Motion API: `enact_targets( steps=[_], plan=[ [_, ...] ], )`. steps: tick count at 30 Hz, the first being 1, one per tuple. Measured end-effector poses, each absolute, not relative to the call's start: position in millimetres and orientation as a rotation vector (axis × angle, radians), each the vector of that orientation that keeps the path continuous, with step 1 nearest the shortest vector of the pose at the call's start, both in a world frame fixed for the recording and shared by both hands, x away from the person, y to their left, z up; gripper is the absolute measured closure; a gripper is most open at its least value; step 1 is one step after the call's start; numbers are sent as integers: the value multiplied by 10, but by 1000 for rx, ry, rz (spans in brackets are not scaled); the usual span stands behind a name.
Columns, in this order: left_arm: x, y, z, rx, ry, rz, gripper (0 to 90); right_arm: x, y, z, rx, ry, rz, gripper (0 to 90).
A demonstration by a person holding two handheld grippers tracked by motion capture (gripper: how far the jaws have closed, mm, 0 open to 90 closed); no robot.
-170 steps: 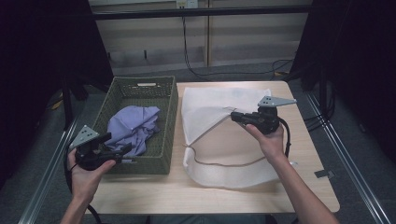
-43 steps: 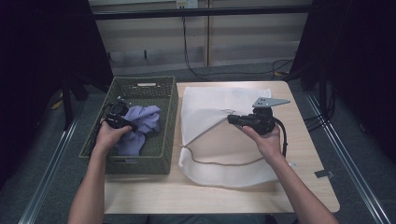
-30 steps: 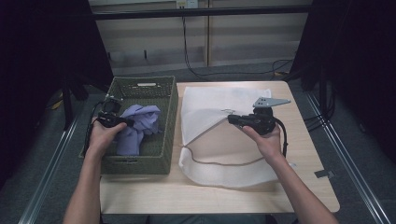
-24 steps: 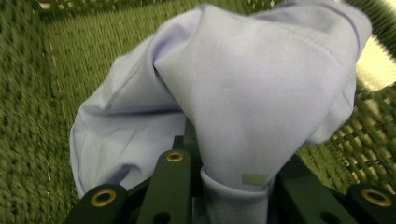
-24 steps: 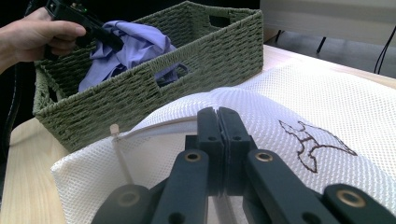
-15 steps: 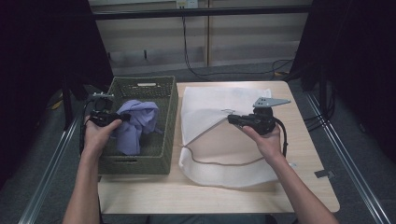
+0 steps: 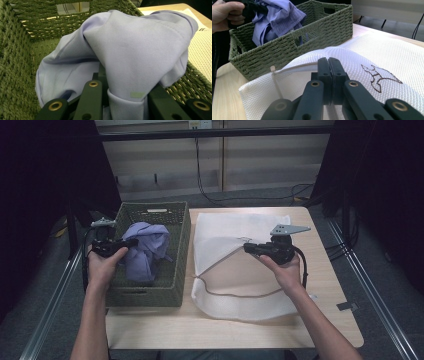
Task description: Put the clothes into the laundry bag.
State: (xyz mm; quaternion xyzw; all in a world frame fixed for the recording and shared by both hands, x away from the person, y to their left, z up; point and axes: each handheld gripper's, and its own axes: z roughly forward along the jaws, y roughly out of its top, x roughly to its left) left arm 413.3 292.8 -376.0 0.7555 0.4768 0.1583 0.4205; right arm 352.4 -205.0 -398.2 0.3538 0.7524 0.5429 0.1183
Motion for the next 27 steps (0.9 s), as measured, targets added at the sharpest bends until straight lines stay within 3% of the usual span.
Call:
enact_targets(
  steps=[27],
  plan=[
    [3949,3053,-3523,1747,1117,438,781,3514,-2033,-3984,1028,2205,1588,893]
  ],
)
